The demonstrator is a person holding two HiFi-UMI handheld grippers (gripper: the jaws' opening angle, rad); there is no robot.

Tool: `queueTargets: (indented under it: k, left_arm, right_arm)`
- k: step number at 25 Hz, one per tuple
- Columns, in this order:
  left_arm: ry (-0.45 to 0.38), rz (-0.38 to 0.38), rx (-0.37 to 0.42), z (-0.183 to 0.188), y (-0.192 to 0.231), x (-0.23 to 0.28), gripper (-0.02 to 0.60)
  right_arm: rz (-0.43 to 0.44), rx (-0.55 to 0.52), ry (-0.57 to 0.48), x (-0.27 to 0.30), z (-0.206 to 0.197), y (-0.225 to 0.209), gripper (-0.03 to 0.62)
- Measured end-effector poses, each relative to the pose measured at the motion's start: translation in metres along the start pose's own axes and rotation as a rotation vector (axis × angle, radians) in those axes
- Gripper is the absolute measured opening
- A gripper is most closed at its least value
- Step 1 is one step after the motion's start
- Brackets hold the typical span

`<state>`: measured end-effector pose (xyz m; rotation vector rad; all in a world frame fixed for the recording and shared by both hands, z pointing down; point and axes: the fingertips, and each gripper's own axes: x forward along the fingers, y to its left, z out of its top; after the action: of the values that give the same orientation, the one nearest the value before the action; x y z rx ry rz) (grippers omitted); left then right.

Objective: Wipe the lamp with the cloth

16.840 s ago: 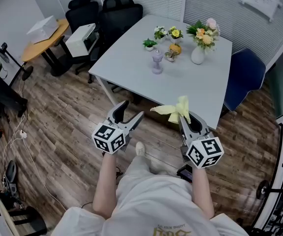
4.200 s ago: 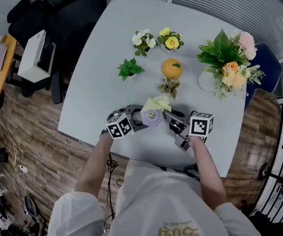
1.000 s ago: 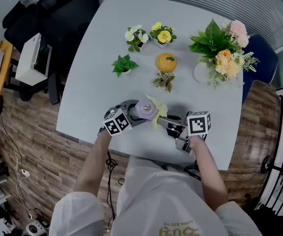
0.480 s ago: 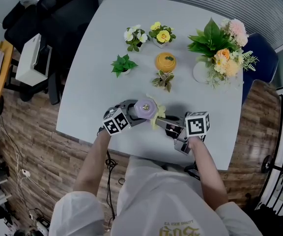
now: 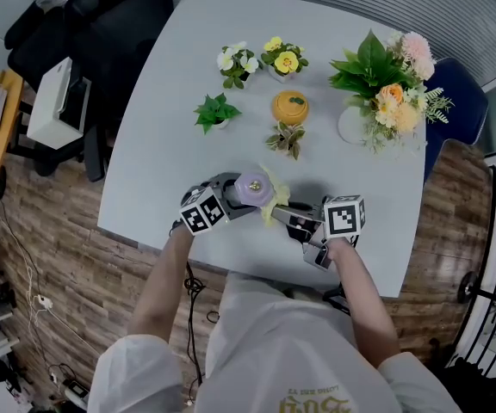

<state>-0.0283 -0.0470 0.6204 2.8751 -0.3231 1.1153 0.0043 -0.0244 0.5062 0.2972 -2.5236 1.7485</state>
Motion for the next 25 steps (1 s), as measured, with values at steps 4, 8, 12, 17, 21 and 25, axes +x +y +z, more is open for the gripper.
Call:
queueTargets:
  k: [4, 8, 12, 17, 21, 25]
  left_arm:
    - [-0.001, 0.001, 0.002, 0.0, 0.0, -0.001, 0.275]
    - [-0.001, 0.003, 0.003, 0.0, 0.0, -0.001, 0.275]
    - [-0.001, 0.005, 0.002, 0.0, 0.0, -0.001, 0.276]
    - [0.001, 0.002, 0.0, 0.0, -0.001, 0.0, 0.276]
    - [0.001, 0.005, 0.001, 0.0, 0.0, 0.0, 0.276]
    - [0.0, 0.009, 0.004, 0.0, 0.0, 0.0, 0.276]
  right_arm:
    - [-0.027, -0.01, 0.013, 0.002, -0.002, -0.002, 0.058]
    - [-0.005, -0.028, 0.026, 0.002, -0.002, 0.008, 0.058]
    - [0.041, -0.018, 0.026, 0.002, -0.003, 0.018, 0.057]
    - [0.055, 0.008, 0.074, 0.004, -0.017, 0.015, 0.057]
    - [0.025, 0.015, 0.081, 0.014, -0.02, 0.007, 0.057]
    - [0.002, 0.032, 0.081, 0.021, -0.02, -0.002, 0.058]
